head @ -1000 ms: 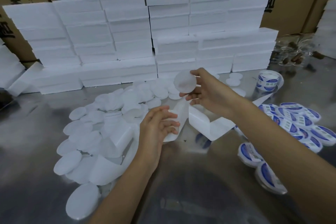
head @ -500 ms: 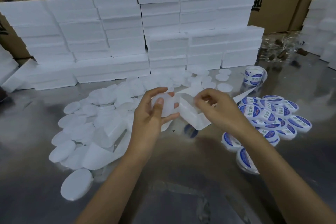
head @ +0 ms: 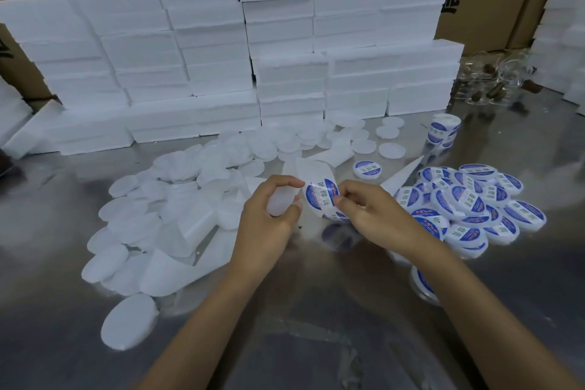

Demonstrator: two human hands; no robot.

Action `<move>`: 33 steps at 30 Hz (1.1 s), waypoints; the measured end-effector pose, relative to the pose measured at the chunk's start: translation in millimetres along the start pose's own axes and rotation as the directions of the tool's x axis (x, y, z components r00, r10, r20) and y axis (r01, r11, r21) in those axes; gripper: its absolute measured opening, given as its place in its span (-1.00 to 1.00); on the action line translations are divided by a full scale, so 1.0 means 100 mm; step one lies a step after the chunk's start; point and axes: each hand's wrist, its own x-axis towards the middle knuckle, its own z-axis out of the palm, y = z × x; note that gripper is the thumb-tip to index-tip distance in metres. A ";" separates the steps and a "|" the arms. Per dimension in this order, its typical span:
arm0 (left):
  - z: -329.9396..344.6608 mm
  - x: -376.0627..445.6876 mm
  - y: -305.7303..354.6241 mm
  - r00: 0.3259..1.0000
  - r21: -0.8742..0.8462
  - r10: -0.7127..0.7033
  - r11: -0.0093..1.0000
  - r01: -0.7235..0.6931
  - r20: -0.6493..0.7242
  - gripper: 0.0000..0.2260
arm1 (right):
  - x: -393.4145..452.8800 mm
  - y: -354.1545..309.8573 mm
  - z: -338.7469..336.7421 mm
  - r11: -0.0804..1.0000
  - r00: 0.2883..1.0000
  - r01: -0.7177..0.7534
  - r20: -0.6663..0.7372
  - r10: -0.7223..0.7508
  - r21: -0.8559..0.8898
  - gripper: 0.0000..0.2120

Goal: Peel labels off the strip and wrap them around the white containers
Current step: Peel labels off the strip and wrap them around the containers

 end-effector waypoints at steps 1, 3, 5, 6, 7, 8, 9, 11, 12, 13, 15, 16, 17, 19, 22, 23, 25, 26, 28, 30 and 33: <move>0.00 0.00 0.00 1.000 0.030 0.014 0.999 -0.014 -0.001 -0.80 | -0.01 -0.03 0.00 0.999 1.000 -0.003 0.025 0.002 0.046 -0.83; -0.01 0.00 0.00 1.000 0.010 -0.003 1.000 0.003 0.001 -0.82 | -0.03 -0.07 0.00 0.996 0.997 0.013 0.078 -0.020 0.089 -0.86; -0.01 0.00 0.03 0.997 -0.102 -0.078 0.992 0.079 0.008 -0.84 | -0.05 -0.10 0.00 0.993 0.994 0.031 0.101 -0.043 0.112 -0.87; -0.02 0.00 0.04 0.992 -0.156 -0.128 0.979 0.130 0.018 -0.84 | -0.06 -0.12 0.00 0.992 0.994 0.037 0.098 -0.049 0.120 -0.86; -0.03 0.00 0.06 0.983 -0.208 -0.180 0.961 0.183 0.036 -0.84 | -0.07 -0.12 0.01 0.991 0.995 0.045 0.084 -0.056 0.127 -0.84; -0.05 0.01 0.07 0.972 -0.263 -0.224 0.936 0.233 0.067 -0.84 | -0.08 -0.14 0.01 0.989 0.996 0.054 0.070 -0.064 0.135 -0.81; -0.07 0.01 0.07 0.961 -0.315 -0.255 0.908 0.275 0.104 -0.84 | -0.09 -0.15 0.02 0.987 0.995 0.067 0.057 -0.076 0.144 -0.79; -0.09 0.02 0.08 0.946 -0.382 -0.286 0.865 0.324 0.155 -0.84 | -0.09 -0.15 0.06 0.984 0.993 0.106 0.026 -0.111 0.143 -0.83; -0.09 0.02 0.08 0.941 -0.408 -0.294 0.849 0.337 0.166 -0.84 | -0.08 -0.14 0.07 0.984 0.991 0.130 0.003 -0.131 0.121 -0.87; -0.10 0.02 0.09 0.937 -0.435 -0.303 0.830 0.348 0.172 -0.84 | -0.08 -0.13 0.08 0.984 0.988 0.153 -0.023 -0.152 0.089 -0.91; -0.10 0.03 0.09 0.927 -0.487 -0.335 0.789 0.375 0.171 -0.83 | -0.07 -0.11 0.12 0.982 0.980 0.188 -0.077 -0.185 0.033 -0.95; -0.10 0.04 0.09 0.921 -0.503 -0.353 0.773 0.386 0.164 -0.82 | -0.07 -0.10 0.13 0.979 0.974 0.203 -0.107 -0.201 0.007 -0.95; -0.11 0.05 0.08 0.915 -0.512 -0.373 0.762 0.397 0.154 -0.82 | -0.07 -0.09 0.15 0.975 0.965 0.223 -0.138 -0.224 -0.022 -0.90; -0.13 0.06 0.06 0.902 -0.524 -0.410 0.742 0.418 0.139 -0.82 | -0.07 -0.09 0.18 0.957 0.940 0.281 -0.180 -0.290 -0.076 -0.76; -0.16 0.07 0.05 0.886 -0.529 -0.430 0.719 0.451 0.172 -0.84 | -0.07 -0.11 0.20 0.884 0.872 0.400 -0.195 -0.448 -0.245 -0.60; -0.16 0.07 0.05 0.884 -0.520 -0.430 0.721 0.459 0.184 -0.84 | -0.07 -0.11 0.20 0.863 0.860 0.411 -0.188 -0.474 -0.295 -0.56; -0.17 0.07 0.05 0.883 -0.505 -0.426 0.728 0.463 0.196 -0.84 | -0.07 -0.13 0.20 0.835 0.846 0.419 -0.179 -0.502 -0.357 -0.56; -0.17 0.07 0.05 0.884 -0.502 -0.424 0.731 0.463 0.199 -0.84 | -0.07 -0.13 0.21 0.822 0.839 0.427 -0.175 -0.516 -0.376 -0.60; -0.18 0.07 0.05 0.885 -0.493 -0.422 0.737 0.461 0.197 -0.83 | -0.08 -0.14 0.23 0.802 0.824 0.444 -0.169 -0.540 -0.399 -0.68; -0.18 0.07 0.05 0.884 -0.491 -0.432 0.740 0.460 0.178 -0.83 | -0.08 -0.14 0.24 0.796 0.815 0.461 -0.169 -0.554 -0.392 -0.72; -0.17 0.07 0.05 0.884 -0.494 -0.448 0.743 0.451 0.133 -0.82 | -0.09 -0.17 0.28 0.809 0.803 0.480 -0.202 -0.561 -0.340 -0.79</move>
